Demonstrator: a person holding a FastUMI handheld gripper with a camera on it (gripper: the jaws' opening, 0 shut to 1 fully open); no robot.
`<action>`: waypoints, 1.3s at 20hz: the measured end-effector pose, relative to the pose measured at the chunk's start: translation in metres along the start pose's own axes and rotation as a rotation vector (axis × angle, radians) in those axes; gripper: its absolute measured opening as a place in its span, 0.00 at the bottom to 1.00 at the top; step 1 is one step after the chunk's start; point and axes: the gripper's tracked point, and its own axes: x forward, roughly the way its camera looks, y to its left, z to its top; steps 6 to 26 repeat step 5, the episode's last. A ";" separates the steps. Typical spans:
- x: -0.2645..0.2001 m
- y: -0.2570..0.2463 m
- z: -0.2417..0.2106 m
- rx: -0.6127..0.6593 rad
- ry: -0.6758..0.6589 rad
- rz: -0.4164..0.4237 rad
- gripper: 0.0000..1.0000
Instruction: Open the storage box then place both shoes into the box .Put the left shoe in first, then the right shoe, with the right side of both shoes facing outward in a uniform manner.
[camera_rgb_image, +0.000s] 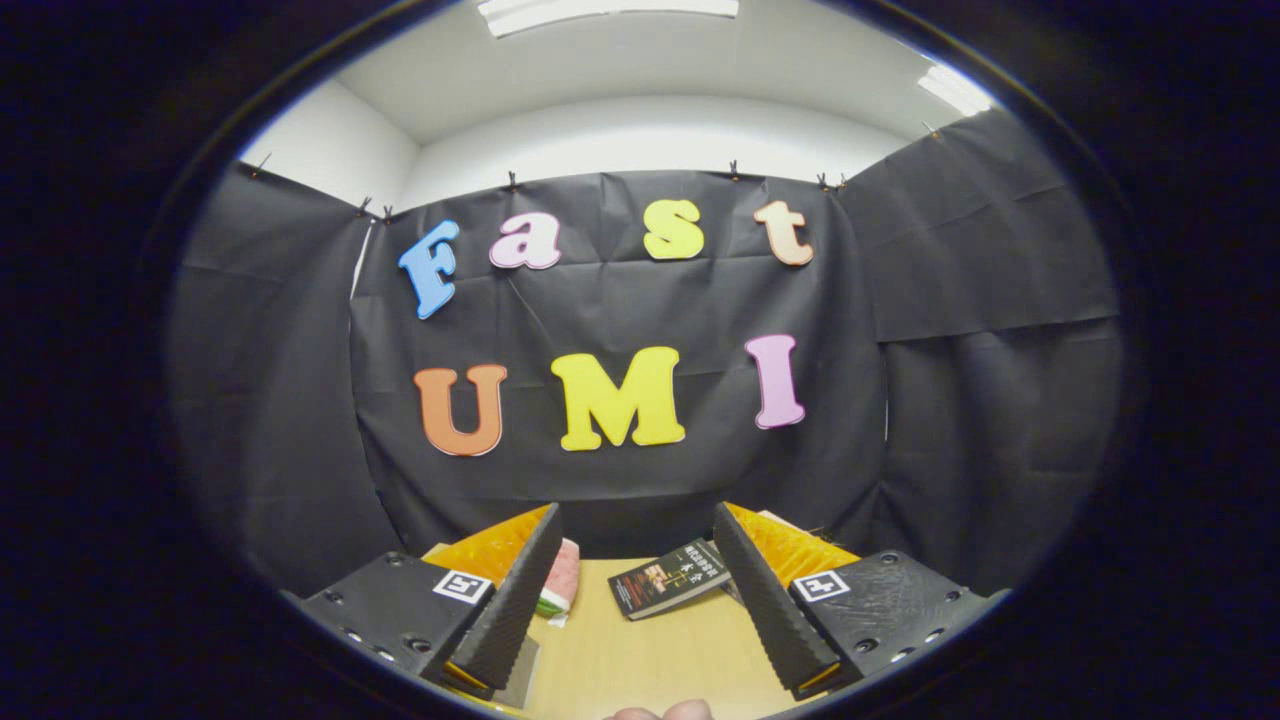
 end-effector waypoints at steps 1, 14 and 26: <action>0.001 0.002 -0.001 -0.001 0.003 0.002 0.93; 0.001 0.010 -0.008 -0.016 0.019 0.021 0.93; 0.001 0.010 -0.008 -0.016 0.019 0.021 0.93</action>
